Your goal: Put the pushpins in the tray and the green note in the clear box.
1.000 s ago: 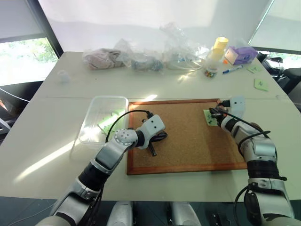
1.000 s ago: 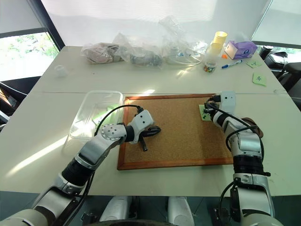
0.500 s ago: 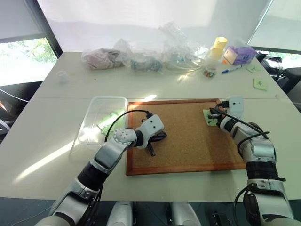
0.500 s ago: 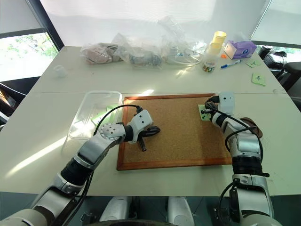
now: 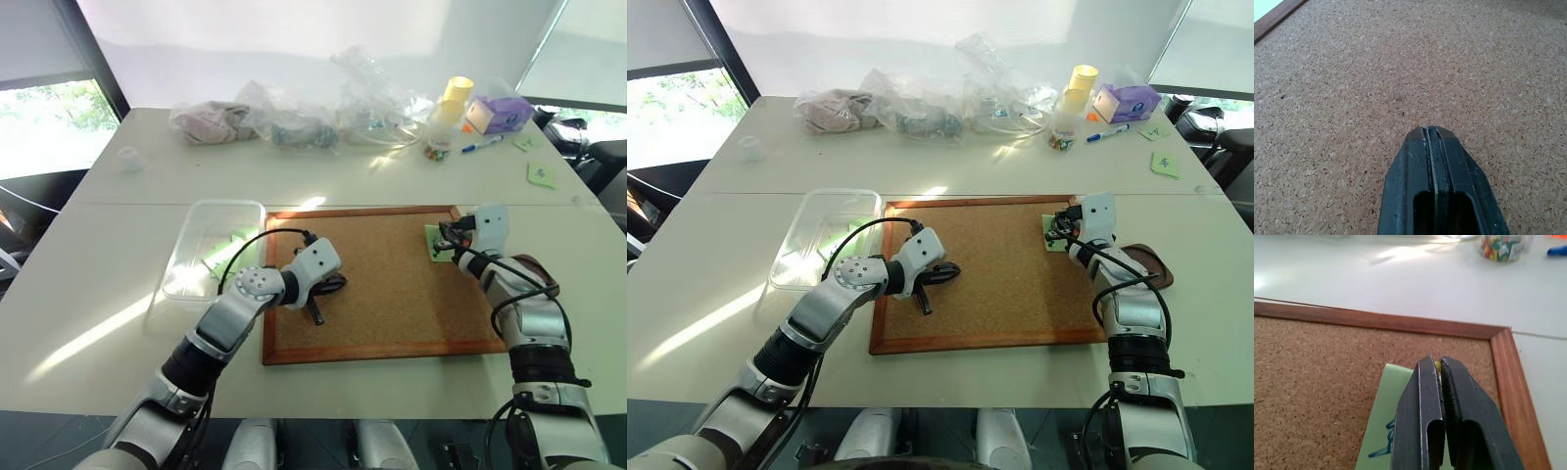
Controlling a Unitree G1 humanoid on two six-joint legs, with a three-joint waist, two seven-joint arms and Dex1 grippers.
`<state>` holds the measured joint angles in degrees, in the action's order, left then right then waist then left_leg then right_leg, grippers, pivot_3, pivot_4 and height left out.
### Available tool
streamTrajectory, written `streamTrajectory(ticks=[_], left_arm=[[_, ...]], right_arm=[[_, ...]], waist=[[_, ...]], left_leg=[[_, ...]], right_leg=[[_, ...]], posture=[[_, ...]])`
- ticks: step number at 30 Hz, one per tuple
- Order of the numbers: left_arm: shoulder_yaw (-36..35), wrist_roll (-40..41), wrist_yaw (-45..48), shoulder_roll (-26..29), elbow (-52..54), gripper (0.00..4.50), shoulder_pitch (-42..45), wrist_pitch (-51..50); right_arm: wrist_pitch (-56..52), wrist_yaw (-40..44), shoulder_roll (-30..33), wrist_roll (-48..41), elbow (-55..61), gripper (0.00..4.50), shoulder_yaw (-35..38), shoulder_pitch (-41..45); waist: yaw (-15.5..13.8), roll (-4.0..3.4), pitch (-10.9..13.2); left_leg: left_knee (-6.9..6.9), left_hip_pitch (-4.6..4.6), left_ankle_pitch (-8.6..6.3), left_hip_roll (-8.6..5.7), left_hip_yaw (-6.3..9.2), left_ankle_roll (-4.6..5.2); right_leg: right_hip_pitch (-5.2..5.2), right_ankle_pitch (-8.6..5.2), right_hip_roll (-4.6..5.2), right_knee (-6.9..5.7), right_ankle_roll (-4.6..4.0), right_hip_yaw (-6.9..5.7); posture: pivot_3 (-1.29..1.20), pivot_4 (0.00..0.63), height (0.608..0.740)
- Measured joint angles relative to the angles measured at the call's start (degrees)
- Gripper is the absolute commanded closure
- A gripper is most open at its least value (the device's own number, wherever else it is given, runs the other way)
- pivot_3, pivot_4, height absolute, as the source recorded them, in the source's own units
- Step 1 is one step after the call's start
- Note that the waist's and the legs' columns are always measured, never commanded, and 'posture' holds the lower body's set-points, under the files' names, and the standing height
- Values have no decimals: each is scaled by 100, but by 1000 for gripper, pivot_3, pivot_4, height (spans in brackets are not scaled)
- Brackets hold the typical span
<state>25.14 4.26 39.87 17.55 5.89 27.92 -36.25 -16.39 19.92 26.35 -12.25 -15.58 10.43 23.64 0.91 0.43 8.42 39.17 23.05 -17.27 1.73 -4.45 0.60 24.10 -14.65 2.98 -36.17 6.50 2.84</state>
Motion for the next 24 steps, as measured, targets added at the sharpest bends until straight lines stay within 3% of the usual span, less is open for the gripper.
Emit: streamTrajectory(ticks=[14, 24], left_arm=[[2, -3, 1, 2, 49, 4500, -1, -63], [-3, -4, 8, 80, 189, 4500, -107, -70]], right_arm=[[37, -76, -61, -208, 402, 4409, 353, -205], [-1154, -758, 212, -530, 2483, 4409, 1904, -2210]], waist=[[-4, -1, 0], [-7, -4, -3]], left_leg=[[-1, -2, 0, 4, 0, 0], [-5, -3, 0, 6, 1, 0]], right_leg=[[-1, 0, -2, -2, 0, 2], [-1, -1, -4, 0, -2, 5]], posture=[[0, 150, 740], [0, 150, 740]])
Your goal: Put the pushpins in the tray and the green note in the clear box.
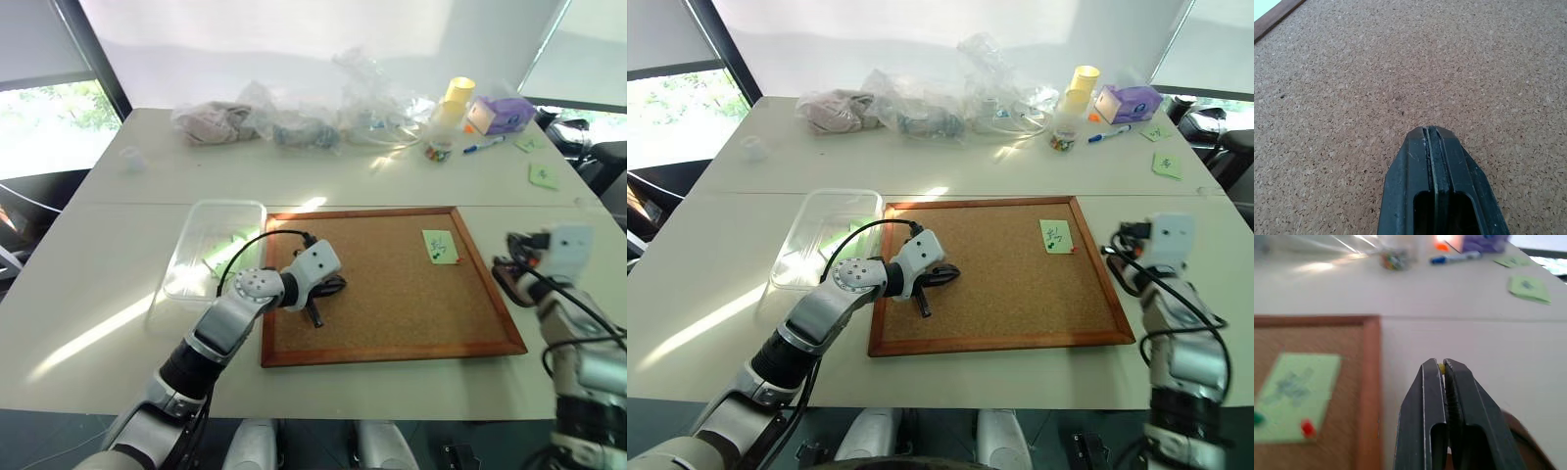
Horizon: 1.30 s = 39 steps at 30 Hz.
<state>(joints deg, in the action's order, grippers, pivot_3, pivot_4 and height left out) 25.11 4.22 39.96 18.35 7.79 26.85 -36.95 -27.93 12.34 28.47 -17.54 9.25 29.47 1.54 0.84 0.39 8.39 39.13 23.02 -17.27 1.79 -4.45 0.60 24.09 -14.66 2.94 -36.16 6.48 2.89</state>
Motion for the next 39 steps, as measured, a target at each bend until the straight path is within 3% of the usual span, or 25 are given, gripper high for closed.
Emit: streamTrajectory(ticks=[5, 23, 26, 30, 33, 39], left_arm=[[7, -17, -1, -4, -92, 4500, 22, 7], [14, -101, 110, -104, -279, 4500, 97, 150], [12, -106, 109, -107, -274, 4500, 93, 150], [10, -112, 106, -109, -266, 4500, 83, 149], [8, -113, 106, -111, -266, 4500, 82, 149], [6, -113, 106, -117, -262, 4500, 74, 150]], right_arm=[[-315, -66, -41, -130, 242, 4409, 176, -316], [-327, -54, -31, -287, -851, 4409, 140, 316], [-300, -49, -24, -267, -900, 3523, 119, 328], [-291, -46, -24, -263, -941, 1386, 119, 327], [-281, -64, -24, -250, -941, 60, 119, 323], [-207, -108, -25, -249, -771, 60, 140, 188]], waist=[[30, -2, -1], [-10, -2, -1], [-13, -2, -1], [-10, -2, -1], [-10, -2, -1], [-11, -2, -1]], left_leg=[[-7, -75, -4, 2, -6, 5], [-7, -69, -5, 1, -5, 5], [-7, -69, -5, 2, -4, 5], [-7, -69, -5, 3, -4, 5], [-7, -69, -5, 4, -4, 5], [-8, -68, -5, 5, -3, 5]], right_leg=[[-67, -13, -6, 8, -23, 10], [-67, -13, -1, 10, -24, 10], [-67, -13, 0, 10, -24, 10], [-66, -13, 0, 10, -24, 10], [-66, -13, 0, 11, -24, 10], [-66, -13, 1, 11, -24, 10]], posture=[[0, 150, 740], [0, 150, 740], [0, 150, 740], [0, 150, 740], [0, 150, 740], [0, 150, 740]])
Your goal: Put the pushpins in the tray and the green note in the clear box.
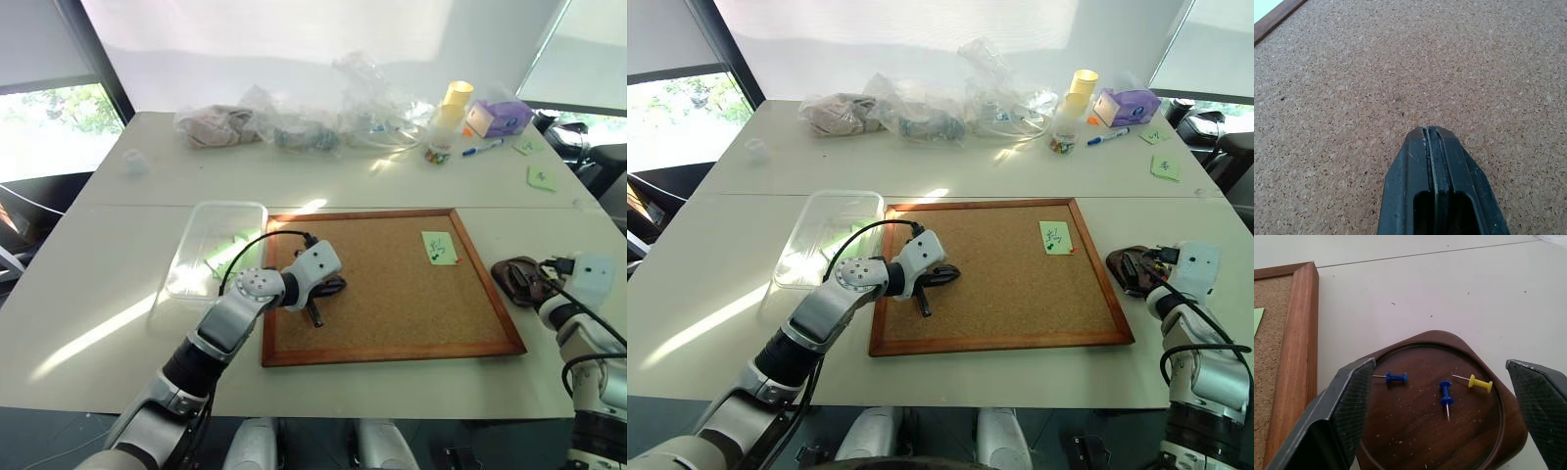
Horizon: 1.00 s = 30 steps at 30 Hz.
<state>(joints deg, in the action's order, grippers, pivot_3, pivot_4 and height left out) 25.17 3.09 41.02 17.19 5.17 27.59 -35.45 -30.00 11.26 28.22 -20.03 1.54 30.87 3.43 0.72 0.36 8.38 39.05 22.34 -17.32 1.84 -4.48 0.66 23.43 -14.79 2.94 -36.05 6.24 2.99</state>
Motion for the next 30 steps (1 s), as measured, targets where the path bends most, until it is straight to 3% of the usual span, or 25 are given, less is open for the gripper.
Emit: streamTrajectory(ticks=[8, 13, 18, 27, 30], left_arm=[[-6, -5, 1, -2, -2, 4500, -13, 18], [-2, -11, 2, 7, -15, 4500, -32, 106], [11, -12, 21, 4, -46, 4500, -19, 156], [22, -34, 24, 15, -54, 4500, -22, 215], [24, -38, 24, 16, -51, 4500, -22, 215]], right_arm=[[87, 350, 9, -152, 615, 60, 10, -346], [73, 941, 59, -355, 1232, 60, -449, -397], [95, 1048, -30, -306, 1043, 60, -957, -169], [310, 1043, -236, -199, 519, 60, -1173, 1], [375, 1045, -239, -156, 379, 844, -1209, 47]], waist=[[5, 0, 0], [4, 4, 2], [-6, 4, 3], [-4, 4, 3], [-1, 4, 3]], left_leg=[[-1, 1, 0, 1, 1, 1], [-1, 2, -1, 3, 4, 2], [-1, 4, -2, 2, 3, 2], [-2, 5, -2, 1, 3, 2], [-2, 5, -2, 1, 3, 2]], right_leg=[[1, -1, 1, 1, -1, 0], [1, -1, 2, 2, -1, -2], [2, -2, 5, 4, -2, -3], [3, -2, 9, 5, -3, -3], [3, -2, 11, 6, -3, -3]], posture=[[0, 150, 740], [0, 150, 740], [0, 150, 740], [0, 150, 740], [0, 150, 740]])
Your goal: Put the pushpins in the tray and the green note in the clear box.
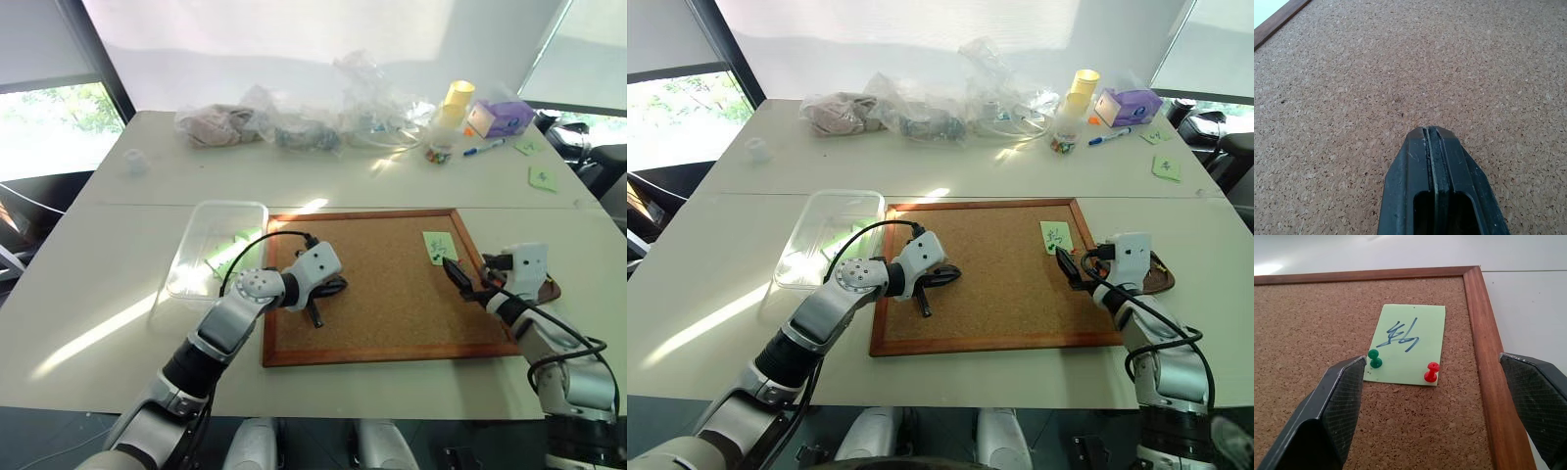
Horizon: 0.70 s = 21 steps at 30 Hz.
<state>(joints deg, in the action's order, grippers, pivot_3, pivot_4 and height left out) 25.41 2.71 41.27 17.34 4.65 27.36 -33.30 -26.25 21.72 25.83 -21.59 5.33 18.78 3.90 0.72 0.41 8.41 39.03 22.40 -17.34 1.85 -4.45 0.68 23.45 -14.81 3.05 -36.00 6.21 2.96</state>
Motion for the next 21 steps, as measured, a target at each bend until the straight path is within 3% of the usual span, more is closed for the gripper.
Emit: streamTrajectory(ticks=[7, 21], left_arm=[[4, -9, 1, 2, 9, 4500, 0, -6], [14, -43, 18, 7, 13, 4500, 3, -8]], right_arm=[[34, -38, -89, -5, -159, 4354, 0, 127], [46, -67, -216, -90, -209, 4437, 56, 180]], waist=[[2, 0, 0], [9, 0, 0]], left_leg=[[-1, 0, 0, -1, 0, 0], [-2, 0, 0, -1, 0, 0]], right_leg=[[0, 0, 3, 0, 0, -1], [1, 0, 9, 0, 0, -3]], posture=[[0, 150, 740], [0, 150, 740]])
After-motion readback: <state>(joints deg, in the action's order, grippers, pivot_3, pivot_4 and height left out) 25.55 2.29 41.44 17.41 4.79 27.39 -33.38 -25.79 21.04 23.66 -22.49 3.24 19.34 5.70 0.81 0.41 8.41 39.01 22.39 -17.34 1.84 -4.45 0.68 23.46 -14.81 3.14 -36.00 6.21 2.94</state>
